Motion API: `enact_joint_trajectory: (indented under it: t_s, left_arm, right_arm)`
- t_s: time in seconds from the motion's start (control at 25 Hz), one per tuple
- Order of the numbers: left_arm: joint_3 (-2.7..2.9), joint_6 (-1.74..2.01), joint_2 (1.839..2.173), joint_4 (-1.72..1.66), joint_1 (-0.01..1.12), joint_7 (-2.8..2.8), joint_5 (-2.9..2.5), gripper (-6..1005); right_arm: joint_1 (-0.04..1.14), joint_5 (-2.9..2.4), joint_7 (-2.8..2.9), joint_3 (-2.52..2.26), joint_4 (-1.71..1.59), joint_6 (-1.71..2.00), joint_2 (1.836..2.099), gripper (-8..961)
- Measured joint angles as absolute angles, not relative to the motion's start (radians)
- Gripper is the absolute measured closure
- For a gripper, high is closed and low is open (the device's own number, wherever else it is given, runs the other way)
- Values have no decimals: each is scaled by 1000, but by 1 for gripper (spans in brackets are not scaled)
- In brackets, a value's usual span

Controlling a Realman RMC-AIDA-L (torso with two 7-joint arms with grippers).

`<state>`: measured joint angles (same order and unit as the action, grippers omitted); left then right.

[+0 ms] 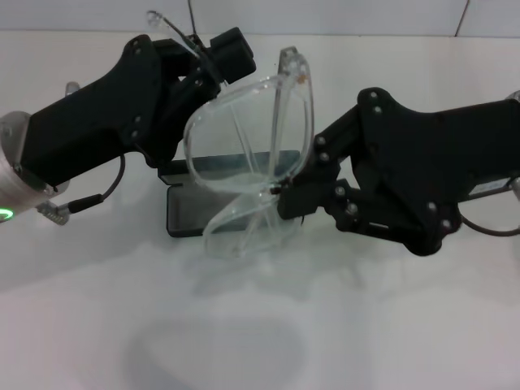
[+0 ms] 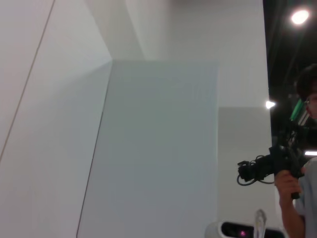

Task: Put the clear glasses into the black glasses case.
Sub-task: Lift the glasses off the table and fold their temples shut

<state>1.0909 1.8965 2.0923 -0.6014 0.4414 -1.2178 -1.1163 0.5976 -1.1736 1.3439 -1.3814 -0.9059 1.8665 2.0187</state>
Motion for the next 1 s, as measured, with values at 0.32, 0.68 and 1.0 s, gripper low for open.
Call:
enact_joint_trajectory:
  t_s: [0.32, 0.68, 1.0]
  left_arm:
    - [1134, 1899, 2091, -602, 441, -1218, -1092, 924]
    - [1138, 1910, 2091, -606, 442, -1218, -1088, 924]
    - [1138, 1910, 2091, -617, 440, -1218, -1086, 923]
  right_arm:
    - [601, -1174, 1351, -1381, -892, 1834, 2018, 893]
    - [606, -1173, 1361, -1379, -879, 1815, 2016, 893]
    - [607, -1173, 1375, -1379, -879, 1791, 2016, 893]
